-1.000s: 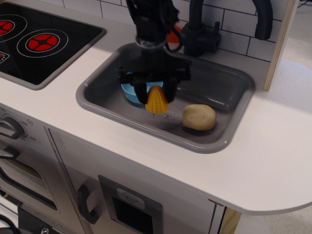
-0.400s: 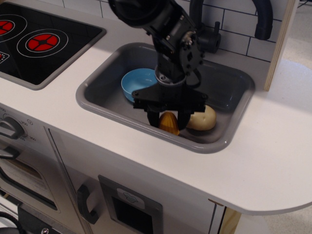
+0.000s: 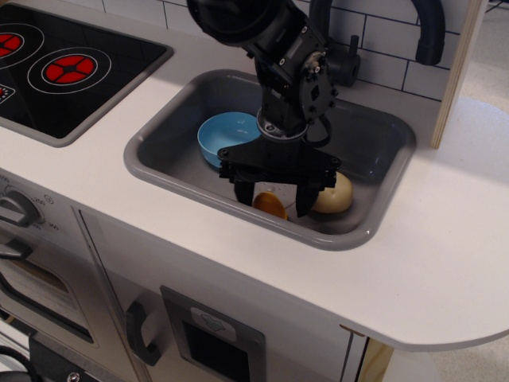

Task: Take corn out of bowl sink

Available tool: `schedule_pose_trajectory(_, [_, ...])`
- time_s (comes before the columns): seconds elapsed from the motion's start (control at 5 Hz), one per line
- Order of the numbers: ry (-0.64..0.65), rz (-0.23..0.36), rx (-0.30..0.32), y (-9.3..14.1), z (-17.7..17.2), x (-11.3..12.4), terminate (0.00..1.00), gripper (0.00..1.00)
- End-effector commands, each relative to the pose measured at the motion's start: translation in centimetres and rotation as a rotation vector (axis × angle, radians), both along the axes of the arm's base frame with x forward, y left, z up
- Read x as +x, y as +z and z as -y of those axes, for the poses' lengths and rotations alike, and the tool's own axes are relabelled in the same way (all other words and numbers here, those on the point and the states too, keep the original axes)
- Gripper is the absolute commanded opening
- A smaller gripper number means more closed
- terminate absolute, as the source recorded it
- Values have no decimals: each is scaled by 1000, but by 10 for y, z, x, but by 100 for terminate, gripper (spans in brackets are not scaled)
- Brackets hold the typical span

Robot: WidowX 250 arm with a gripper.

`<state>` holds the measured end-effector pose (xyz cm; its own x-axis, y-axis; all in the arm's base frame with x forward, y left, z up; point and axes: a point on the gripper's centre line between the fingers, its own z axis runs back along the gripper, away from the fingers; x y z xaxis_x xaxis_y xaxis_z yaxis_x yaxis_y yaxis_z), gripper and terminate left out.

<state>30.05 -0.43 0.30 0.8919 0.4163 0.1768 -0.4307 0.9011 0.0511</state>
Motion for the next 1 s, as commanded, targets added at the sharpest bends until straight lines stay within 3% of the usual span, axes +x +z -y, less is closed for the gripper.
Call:
schedule_pose_trajectory(0.0, [-29, 1, -36, 21, -12, 3, 0, 100])
schedule_pose_trajectory(0.2, [-73, -8, -90, 43, -18, 0, 0, 100])
schedule_pose_trajectory(0.4, [-41, 28, -148, 73, -27, 9, 0, 100])
schedule_pose_trajectory(0.6, [40, 102, -185, 98, -42, 19, 0, 100])
schedule_pose_trajectory(0.8, [40, 102, -185, 98, -42, 19, 0, 100])
